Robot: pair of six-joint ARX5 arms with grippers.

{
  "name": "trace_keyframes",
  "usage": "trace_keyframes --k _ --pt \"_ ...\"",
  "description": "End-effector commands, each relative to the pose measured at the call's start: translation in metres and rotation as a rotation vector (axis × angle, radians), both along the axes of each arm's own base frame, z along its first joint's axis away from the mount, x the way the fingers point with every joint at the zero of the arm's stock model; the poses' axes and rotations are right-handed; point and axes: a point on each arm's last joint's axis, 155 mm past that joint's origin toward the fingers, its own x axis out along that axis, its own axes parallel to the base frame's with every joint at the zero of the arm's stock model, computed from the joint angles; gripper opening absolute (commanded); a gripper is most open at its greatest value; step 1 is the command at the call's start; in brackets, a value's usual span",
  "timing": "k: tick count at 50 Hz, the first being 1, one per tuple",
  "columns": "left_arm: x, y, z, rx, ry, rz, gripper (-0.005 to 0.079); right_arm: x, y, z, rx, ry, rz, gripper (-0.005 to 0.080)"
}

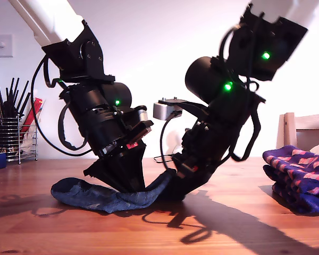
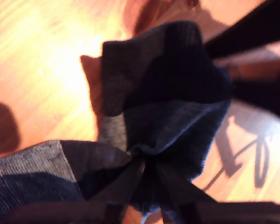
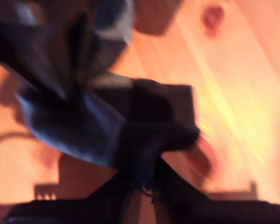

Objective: Fold the socks in front of you. After folding them, place them to the right side.

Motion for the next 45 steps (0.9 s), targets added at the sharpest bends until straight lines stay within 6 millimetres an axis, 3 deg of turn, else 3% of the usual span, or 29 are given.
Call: trace_keyframes --k 1,20,33,41,45 --pt "0.0 0.009 -0.018 0.046 0.019 0.006 0.0059 0.003 -0.002 -0.004 -0.03 0.001 0.0 -0.0011" --pt "0.006 0.037 -0.024 0.132 0.018 0.035 0.0059 0.012 -0.018 0.014 -0.183 -0.006 0.033 -0.0011" --pt "0.015 0.047 -0.024 0.129 0.015 0.066 0.0059 -0.017 -0.034 0.001 -0.243 0.129 0.016 -0.0006" --pt "0.016 0.049 -0.024 0.13 0.016 0.072 0.0059 -0.022 -0.038 -0.001 -0.241 0.167 -0.035 0.0147" --pt "0.016 0.05 -0.024 0.13 0.015 0.074 0.0059 -0.025 -0.042 -0.001 -0.248 0.194 -0.062 0.0161"
